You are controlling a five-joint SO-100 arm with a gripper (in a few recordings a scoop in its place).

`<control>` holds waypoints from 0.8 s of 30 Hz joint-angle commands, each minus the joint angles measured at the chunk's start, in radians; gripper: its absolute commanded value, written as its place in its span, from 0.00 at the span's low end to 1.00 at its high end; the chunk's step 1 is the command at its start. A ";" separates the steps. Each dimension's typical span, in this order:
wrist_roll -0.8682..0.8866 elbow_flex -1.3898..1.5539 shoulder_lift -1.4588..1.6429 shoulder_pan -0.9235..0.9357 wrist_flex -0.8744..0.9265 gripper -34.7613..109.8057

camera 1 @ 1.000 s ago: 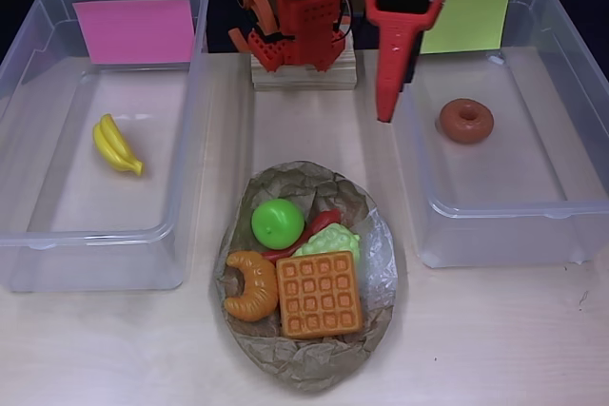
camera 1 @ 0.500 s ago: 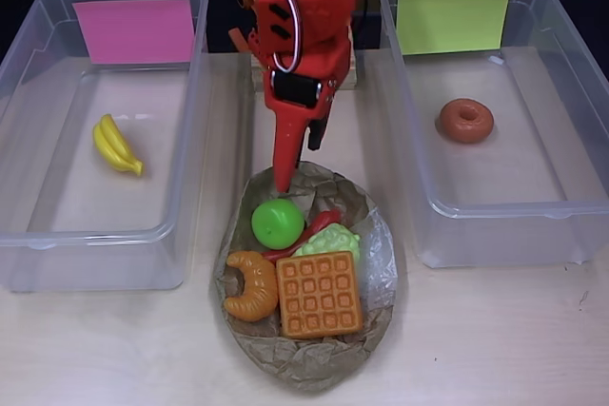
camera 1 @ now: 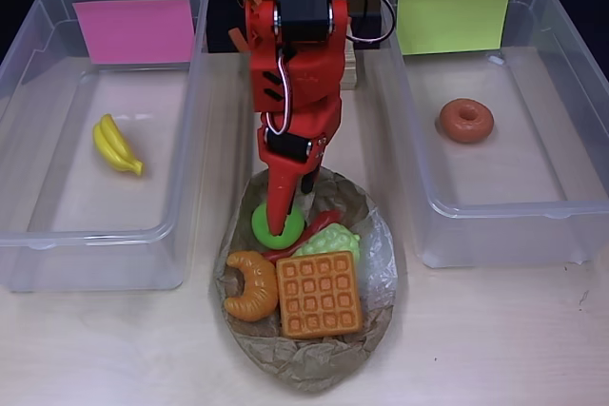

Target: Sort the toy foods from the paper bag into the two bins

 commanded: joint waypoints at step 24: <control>-0.109 -0.351 -0.147 0.017 0.176 0.38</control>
